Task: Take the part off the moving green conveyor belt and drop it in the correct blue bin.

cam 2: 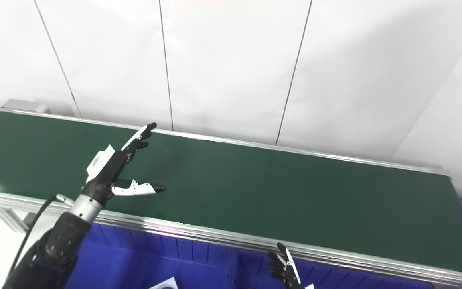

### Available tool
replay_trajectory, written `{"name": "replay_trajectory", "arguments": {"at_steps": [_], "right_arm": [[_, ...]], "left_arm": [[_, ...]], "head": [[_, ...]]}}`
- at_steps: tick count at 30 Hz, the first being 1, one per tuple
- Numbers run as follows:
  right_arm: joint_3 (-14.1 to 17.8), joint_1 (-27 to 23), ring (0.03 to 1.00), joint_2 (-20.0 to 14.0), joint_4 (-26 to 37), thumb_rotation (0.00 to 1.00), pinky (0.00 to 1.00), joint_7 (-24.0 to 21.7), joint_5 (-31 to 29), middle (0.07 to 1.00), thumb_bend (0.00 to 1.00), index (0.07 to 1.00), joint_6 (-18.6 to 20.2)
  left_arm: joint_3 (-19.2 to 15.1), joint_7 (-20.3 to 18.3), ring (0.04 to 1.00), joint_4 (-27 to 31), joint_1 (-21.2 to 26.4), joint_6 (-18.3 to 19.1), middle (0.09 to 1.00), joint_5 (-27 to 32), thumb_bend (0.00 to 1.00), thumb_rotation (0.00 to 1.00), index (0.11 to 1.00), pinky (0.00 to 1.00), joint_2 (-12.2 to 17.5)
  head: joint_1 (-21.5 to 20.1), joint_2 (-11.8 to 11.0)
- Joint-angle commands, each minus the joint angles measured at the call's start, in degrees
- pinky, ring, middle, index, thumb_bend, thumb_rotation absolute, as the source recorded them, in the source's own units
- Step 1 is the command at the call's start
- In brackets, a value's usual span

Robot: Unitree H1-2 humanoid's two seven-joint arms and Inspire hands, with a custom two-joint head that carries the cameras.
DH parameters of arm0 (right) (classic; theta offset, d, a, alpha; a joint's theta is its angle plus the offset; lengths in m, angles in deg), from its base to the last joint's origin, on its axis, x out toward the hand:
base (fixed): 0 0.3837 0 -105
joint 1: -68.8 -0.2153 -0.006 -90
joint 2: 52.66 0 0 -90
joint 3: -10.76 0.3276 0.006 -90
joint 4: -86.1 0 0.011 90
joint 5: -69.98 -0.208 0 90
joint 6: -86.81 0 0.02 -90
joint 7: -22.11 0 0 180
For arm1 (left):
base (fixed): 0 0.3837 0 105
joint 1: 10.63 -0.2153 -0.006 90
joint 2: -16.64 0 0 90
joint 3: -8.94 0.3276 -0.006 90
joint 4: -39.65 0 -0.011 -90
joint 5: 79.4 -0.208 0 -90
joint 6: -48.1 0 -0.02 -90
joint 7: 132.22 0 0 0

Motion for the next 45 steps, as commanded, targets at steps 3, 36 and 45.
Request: {"name": "replay_trajectory", "arguments": {"at_steps": [3,36,45], "right_arm": [[-1.01,-1.45,0.820,-0.81,0.51,0.62,0.77,1.32,-0.44,0.848,0.73,0.960,-3.11],[-2.28,-2.37,0.817,-3.42,0.28,0.64,0.77,0.71,-5.42,0.843,0.68,0.966,-3.11],[-1.07,-2.08,0.814,-2.93,0.49,0.64,0.77,-1.16,-6.21,0.838,0.68,0.967,-3.11]], "left_arm": [[-0.04,0.58,0.968,-1.78,5.98,1.51,0.990,-3.95,0.84,0.39,0.969,0.89,2.75],[17.21,6.99,0.969,-30.21,22.95,4.99,0.961,-29.51,0.99,0.17,0.930,1.00,10.97],[19.69,8.52,0.958,-33.97,23.36,5.42,0.952,-31.43,0.98,0.05,0.914,0.99,11.38]], "head": [[0.19,0.08],[3.72,0.31],[3.53,0.47]]}}
